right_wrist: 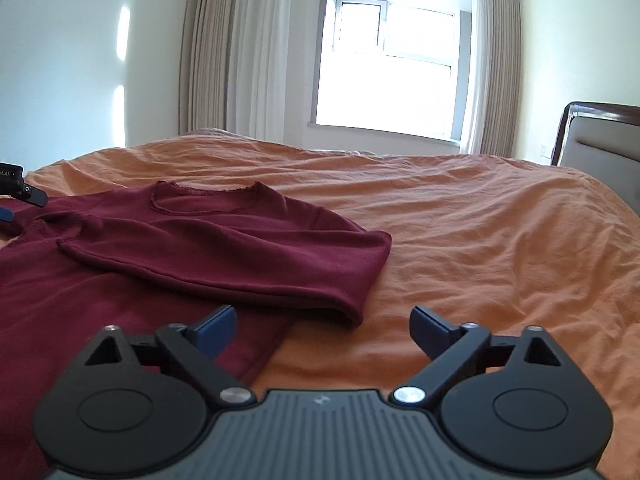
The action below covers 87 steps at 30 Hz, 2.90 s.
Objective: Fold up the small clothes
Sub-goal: 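Grasp the other sleeve cuff with the left gripper and lift it, then lay the held sleeve across the sweater body and open the left gripper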
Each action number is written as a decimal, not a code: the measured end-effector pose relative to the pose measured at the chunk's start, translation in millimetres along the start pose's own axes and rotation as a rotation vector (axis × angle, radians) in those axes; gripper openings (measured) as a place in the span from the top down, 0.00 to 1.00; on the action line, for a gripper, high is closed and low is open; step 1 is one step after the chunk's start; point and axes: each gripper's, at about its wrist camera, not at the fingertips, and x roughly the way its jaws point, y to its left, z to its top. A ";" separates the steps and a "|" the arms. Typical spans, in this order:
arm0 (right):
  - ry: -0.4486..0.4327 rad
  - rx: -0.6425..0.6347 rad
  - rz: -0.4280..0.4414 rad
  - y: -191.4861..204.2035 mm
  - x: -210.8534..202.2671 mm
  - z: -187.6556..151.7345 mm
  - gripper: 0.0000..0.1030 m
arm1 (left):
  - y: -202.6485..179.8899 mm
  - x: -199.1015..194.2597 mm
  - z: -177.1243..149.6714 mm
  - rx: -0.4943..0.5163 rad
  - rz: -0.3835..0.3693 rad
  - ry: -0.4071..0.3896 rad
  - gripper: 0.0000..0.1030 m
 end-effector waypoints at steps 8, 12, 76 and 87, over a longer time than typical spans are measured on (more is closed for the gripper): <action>-0.039 -0.006 0.093 29.3 -31.4 -1.1 0.00 | 108.2 -88.6 -1.5 -0.097 0.240 -0.105 0.01; -0.037 -0.013 0.114 45.3 -39.5 -1.1 0.00 | 171.7 -114.6 -14.3 -0.215 0.400 -0.129 0.01; -0.017 0.101 0.002 -10.1 -56.5 -40.8 0.00 | -176.4 25.9 -8.1 0.221 -0.277 -0.239 0.95; -0.007 0.135 -0.010 -14.5 -56.6 -46.7 0.00 | -185.9 39.6 -29.8 0.265 -0.313 -0.088 0.91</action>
